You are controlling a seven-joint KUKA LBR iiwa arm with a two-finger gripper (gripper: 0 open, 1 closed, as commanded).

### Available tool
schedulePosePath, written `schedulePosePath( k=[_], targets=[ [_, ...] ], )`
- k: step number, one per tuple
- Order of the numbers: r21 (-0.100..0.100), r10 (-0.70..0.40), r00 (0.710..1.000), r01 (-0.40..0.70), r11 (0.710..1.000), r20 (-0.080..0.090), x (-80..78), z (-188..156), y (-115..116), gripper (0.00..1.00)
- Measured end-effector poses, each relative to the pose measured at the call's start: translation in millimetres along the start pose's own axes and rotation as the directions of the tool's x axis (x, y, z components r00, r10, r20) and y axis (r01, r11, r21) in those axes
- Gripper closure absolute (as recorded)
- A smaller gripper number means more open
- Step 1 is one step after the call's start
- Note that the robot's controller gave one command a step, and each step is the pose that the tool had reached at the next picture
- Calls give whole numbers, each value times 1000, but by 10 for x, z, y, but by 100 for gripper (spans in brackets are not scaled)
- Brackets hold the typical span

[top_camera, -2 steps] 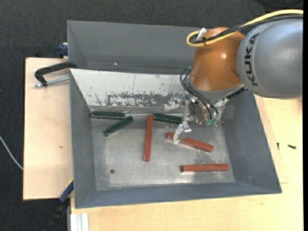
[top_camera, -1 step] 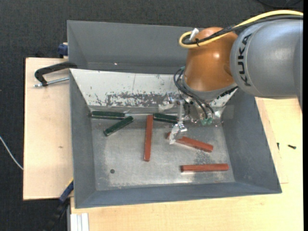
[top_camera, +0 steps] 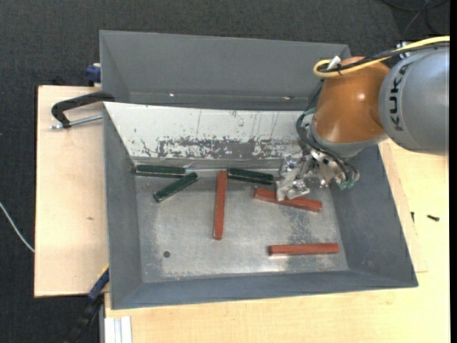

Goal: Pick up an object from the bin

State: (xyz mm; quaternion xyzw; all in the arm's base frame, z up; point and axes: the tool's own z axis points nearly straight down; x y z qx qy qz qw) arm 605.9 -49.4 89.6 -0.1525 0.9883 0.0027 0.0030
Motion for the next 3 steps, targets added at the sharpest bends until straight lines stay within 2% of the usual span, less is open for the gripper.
schedulePosePath(
  k=[1,2,3],
  targets=[
    [10,0,1000,-1,1000,24,-20,42,-18,0],
    [6,2,1000,-2,1000,-4,62,117,-28,100],
    [6,2,1000,-2,1000,-3,62,117,-28,100]
  ],
)
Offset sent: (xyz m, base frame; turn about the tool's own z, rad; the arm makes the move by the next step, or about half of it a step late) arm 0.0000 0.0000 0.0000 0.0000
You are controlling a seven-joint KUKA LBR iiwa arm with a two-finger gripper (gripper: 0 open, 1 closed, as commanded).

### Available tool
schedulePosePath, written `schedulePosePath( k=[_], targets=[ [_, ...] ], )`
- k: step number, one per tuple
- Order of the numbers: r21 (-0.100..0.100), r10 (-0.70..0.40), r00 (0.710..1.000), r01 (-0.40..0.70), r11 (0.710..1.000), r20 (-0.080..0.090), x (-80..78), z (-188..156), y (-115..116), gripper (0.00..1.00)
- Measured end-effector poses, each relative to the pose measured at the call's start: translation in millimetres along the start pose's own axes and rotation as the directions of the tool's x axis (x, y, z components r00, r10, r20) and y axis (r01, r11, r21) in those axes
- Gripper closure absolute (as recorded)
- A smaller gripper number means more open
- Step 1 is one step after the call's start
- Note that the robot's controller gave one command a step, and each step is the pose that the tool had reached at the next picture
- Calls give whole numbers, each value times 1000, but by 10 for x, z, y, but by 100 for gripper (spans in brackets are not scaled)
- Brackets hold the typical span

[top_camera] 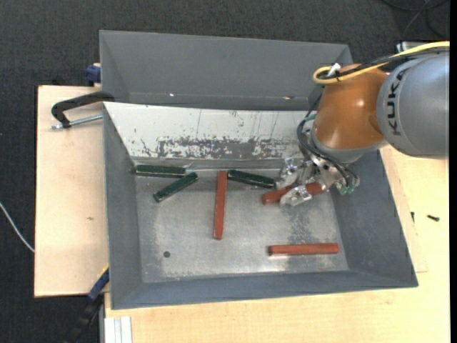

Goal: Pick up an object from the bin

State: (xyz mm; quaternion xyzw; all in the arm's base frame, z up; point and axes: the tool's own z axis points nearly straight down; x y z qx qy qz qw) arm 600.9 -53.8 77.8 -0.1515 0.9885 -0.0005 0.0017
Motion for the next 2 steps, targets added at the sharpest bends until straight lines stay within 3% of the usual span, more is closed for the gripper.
schedulePosePath(
  k=[1,2],
  targets=[
    [2,-3,1000,3,1000,7,137,-1645,-118,100],
    [0,-3,1000,3,1000,5,141,-1633,-115,100]
  ],
)
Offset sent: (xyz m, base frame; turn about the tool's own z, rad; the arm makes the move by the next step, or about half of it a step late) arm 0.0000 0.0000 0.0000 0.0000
